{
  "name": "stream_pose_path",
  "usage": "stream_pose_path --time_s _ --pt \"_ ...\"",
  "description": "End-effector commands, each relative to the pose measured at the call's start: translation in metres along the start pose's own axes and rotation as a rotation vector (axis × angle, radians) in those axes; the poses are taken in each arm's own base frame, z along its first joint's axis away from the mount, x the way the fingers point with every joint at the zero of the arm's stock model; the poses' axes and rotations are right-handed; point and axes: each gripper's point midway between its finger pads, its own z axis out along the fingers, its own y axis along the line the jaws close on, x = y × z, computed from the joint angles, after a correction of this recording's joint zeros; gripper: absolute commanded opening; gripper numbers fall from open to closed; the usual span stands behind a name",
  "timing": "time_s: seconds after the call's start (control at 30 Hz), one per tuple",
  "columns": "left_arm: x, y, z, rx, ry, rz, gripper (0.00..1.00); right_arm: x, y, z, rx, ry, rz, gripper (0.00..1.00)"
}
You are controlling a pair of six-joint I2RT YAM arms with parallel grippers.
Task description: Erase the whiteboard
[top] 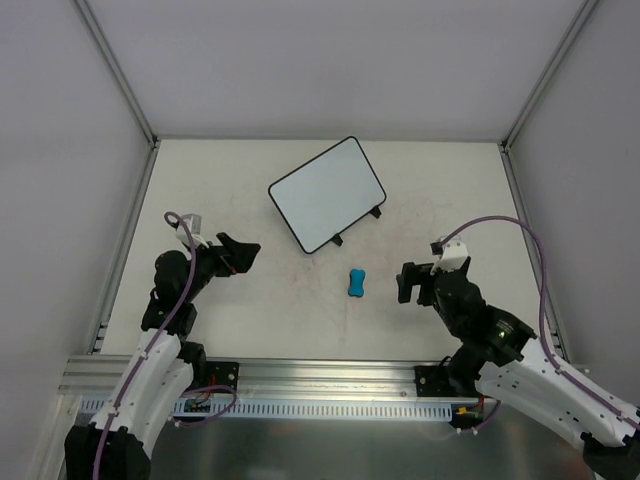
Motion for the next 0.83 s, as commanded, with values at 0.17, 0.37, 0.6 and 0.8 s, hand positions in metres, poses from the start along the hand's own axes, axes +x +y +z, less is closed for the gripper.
stream_pose_path --time_s 0.17,0.37,0.6,0.8 --pt "0.016 0.014 -0.019 -0.041 -0.011 0.063 0.99 0.0 0.008 0.021 -0.033 -0.073 -0.022 0.99" --pt "0.003 0.002 -0.031 0.009 -0.097 0.124 0.99 0.008 0.007 0.028 -0.028 -0.07 -0.019 0.99" --pt "0.003 0.006 -0.032 -0.015 -0.08 0.15 0.99 0.013 0.001 0.029 -0.008 -0.081 -0.014 0.99" --pt "0.003 0.008 -0.03 -0.03 -0.074 0.144 0.99 0.013 0.002 0.029 -0.016 -0.077 -0.011 0.99"
